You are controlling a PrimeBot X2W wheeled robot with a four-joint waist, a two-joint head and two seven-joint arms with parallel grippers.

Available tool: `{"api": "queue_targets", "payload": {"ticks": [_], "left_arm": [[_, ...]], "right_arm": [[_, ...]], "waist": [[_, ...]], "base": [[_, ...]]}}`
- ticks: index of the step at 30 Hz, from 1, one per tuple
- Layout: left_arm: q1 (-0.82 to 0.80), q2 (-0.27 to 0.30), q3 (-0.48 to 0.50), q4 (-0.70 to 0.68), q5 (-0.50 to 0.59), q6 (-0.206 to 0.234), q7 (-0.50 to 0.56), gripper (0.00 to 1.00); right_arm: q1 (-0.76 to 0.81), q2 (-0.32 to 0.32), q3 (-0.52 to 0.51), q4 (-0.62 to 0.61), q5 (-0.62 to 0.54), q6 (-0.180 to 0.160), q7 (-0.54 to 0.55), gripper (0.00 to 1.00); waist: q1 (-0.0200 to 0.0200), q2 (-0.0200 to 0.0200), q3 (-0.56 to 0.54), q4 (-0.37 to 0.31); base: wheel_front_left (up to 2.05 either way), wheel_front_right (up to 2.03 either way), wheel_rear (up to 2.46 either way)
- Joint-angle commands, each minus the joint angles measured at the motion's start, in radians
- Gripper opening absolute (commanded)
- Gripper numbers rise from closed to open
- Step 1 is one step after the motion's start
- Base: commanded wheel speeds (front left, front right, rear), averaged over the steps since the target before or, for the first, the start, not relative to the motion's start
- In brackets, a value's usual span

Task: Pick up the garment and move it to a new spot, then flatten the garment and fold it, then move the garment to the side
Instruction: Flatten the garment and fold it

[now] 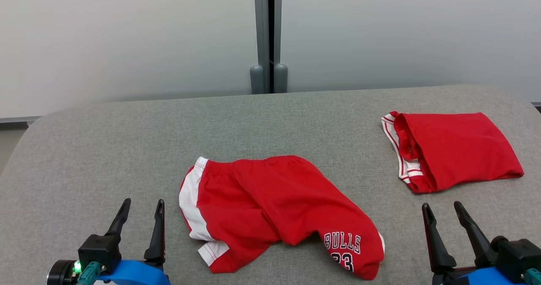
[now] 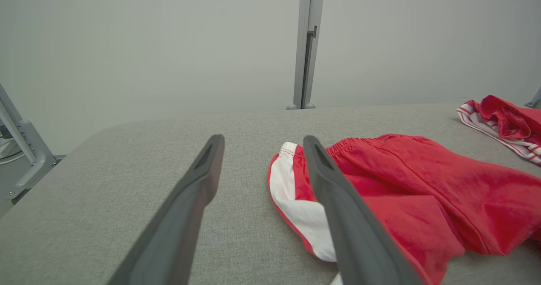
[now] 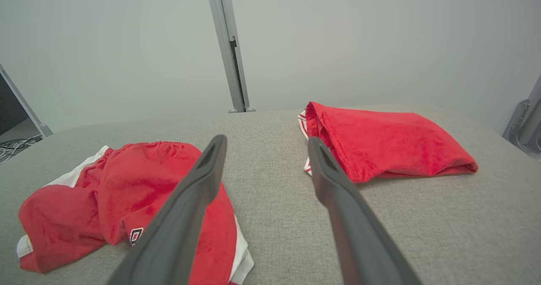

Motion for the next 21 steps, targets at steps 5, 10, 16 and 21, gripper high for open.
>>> {"api": "queue_targets", "payload": {"ticks": [5,10,16,21], "left_arm": [[0.005,0.007,-0.004,-0.004,-0.003,0.009,0.002,1.0],[0.0,0.009,-0.008,-0.008,-0.002,0.012,0.003,1.0],[-0.03,0.012,-0.013,-0.023,0.011,0.02,-0.001,1.0],[-0.061,0.008,-0.016,-0.044,0.022,0.023,-0.006,1.0]], "right_arm": [[0.01,0.0,-0.002,-0.004,0.006,0.0,0.0,1.0],[0.006,0.0,-0.003,-0.002,0.008,0.0,-0.001,1.0],[-0.018,0.0,0.041,-0.009,-0.007,0.0,0.01,1.0],[-0.058,0.0,0.18,0.009,-0.02,0.0,0.031,1.0]], "waist": [[0.0001,0.0,-0.003,0.0],[0.0001,0.0,-0.001,0.001],[0.0001,0.0,0.03,0.009],[0.0001,0.0,0.077,0.023]], "base": [[0.0,0.0,0.0],[0.0,0.0,0.0],[0.0,0.0,0.0],[0.0,0.0,0.0]]}}
